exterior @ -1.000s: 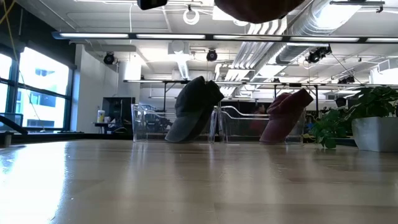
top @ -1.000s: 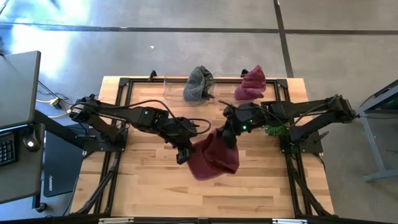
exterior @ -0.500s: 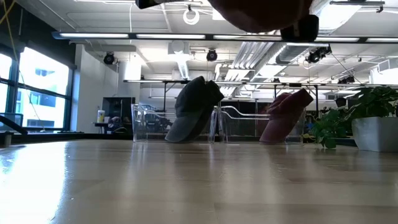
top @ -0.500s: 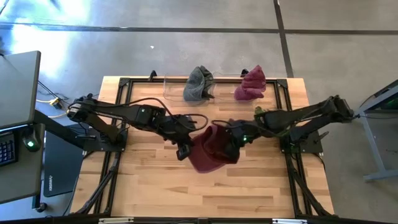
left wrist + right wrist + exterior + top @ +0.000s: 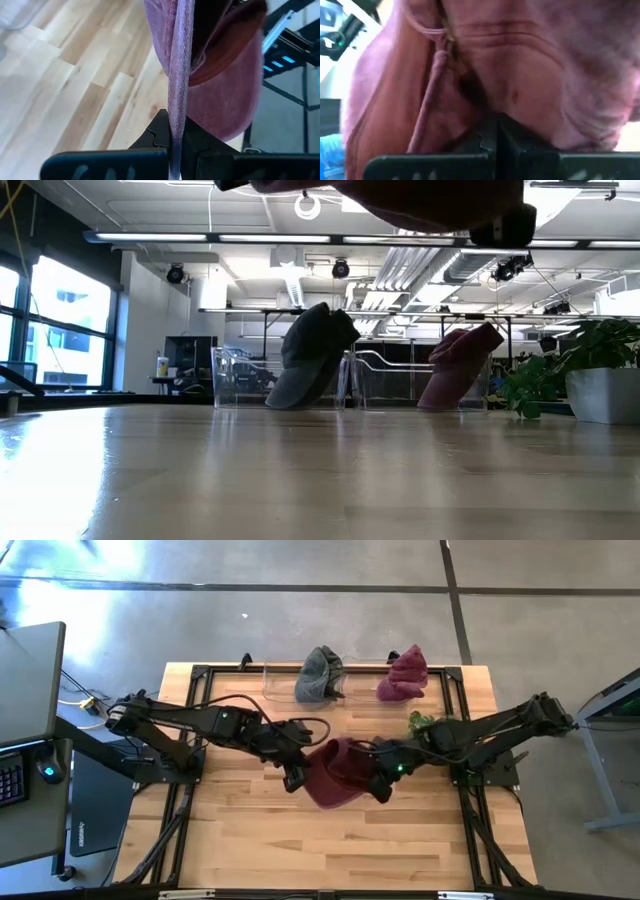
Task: Pick & Place hat
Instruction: Put the red cap into the right transparent bin
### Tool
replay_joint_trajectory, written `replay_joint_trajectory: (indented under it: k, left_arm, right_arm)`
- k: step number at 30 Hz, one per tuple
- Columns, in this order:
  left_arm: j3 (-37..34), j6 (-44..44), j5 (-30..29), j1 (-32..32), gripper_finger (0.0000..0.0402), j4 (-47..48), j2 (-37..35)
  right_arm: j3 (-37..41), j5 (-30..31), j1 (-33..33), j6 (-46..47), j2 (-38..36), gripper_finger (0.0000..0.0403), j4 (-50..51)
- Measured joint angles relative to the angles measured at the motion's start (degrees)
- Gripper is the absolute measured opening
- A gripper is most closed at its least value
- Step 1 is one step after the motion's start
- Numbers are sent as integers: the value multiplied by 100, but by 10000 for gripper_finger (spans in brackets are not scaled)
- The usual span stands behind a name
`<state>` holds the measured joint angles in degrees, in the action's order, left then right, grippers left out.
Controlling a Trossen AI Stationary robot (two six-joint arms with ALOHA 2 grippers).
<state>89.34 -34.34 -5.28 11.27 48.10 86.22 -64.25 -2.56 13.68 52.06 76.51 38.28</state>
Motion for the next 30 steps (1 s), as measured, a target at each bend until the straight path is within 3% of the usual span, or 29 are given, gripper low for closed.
replay_joint_trajectory:
  k: [7,10,13,18,23,26,30]
  left_arm:
    - [4,-1,219,0,0,214,-77]
    - [0,134,589,-16,0,319,-53]
    - [0,411,1383,-154,0,298,-149]
    - [2,717,2924,-405,0,163,-289]
    - [2,640,3999,-681,0,-106,-282]
    - [2,493,4385,-773,0,-327,-282]
    - [2,272,4477,-834,0,-747,-282]
  right_arm:
    - [-544,672,79,-947,-529,4,-335]
    - [-709,512,139,-2229,-802,9,-588]
    - [-745,51,229,-3472,-1050,24,-943]
    - [-745,-797,222,-4854,-1211,90,-1317]
    - [-745,-1406,397,-6647,-1211,185,-1306]
    - [-745,-1123,567,-8217,-1211,232,-958]
    - [-716,48,812,-10491,-1211,257,-573]
